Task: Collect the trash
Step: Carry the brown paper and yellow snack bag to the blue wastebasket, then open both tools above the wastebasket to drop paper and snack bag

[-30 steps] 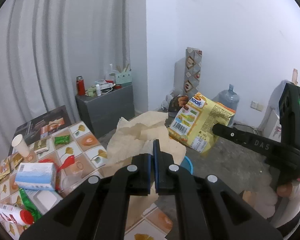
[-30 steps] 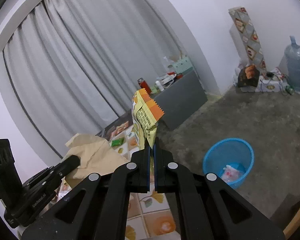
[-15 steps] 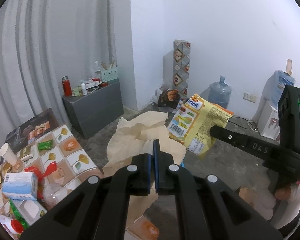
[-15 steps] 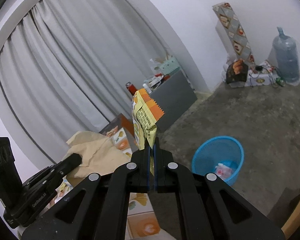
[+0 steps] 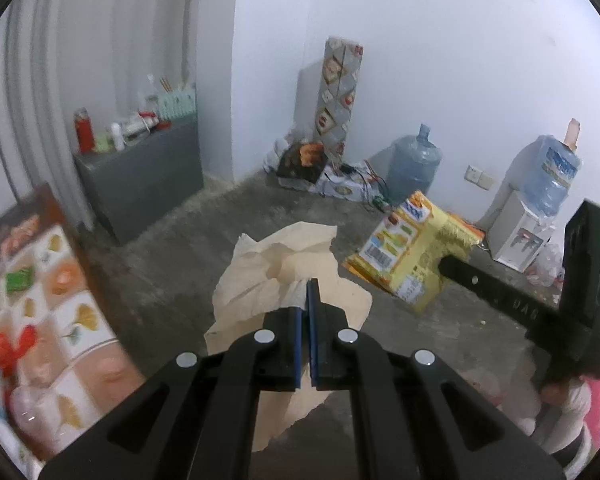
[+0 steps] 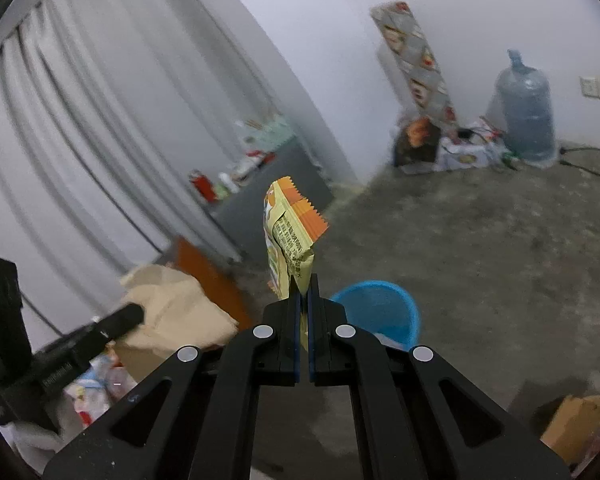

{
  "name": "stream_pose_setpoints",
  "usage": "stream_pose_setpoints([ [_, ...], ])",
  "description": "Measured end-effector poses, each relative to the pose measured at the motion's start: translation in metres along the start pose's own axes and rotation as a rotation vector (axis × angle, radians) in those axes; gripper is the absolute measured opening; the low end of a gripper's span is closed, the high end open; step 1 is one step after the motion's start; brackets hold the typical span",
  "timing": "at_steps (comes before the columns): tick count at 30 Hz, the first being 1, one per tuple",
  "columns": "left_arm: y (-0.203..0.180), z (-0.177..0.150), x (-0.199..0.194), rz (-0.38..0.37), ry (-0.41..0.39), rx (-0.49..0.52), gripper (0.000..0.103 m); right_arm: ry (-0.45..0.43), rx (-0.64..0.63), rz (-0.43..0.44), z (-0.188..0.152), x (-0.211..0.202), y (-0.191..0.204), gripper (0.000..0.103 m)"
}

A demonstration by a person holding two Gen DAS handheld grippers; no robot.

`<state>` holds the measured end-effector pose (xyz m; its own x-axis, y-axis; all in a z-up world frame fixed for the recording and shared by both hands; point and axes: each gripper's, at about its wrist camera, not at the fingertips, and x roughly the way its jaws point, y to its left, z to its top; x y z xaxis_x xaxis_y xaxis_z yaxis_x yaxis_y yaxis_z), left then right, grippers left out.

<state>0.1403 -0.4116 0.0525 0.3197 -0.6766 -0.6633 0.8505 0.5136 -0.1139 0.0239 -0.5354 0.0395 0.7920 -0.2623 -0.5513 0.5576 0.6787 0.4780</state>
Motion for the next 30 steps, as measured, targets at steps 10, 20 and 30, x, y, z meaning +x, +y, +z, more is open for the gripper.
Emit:
stream_pose_setpoints([
  [10,0.028,0.016,0.140,0.011,0.221,-0.072,0.002,0.183,0.079,-0.045,-0.012,0.085,-0.039,0.001],
  [20,0.065,0.020,0.251,0.051,0.330,-0.119,0.003,0.352,0.137,-0.110,-0.032,0.190,-0.061,0.002],
  [30,0.078,0.015,0.283,0.112,0.311,-0.180,0.040,0.462,0.207,-0.201,-0.071,0.235,-0.096,0.049],
])
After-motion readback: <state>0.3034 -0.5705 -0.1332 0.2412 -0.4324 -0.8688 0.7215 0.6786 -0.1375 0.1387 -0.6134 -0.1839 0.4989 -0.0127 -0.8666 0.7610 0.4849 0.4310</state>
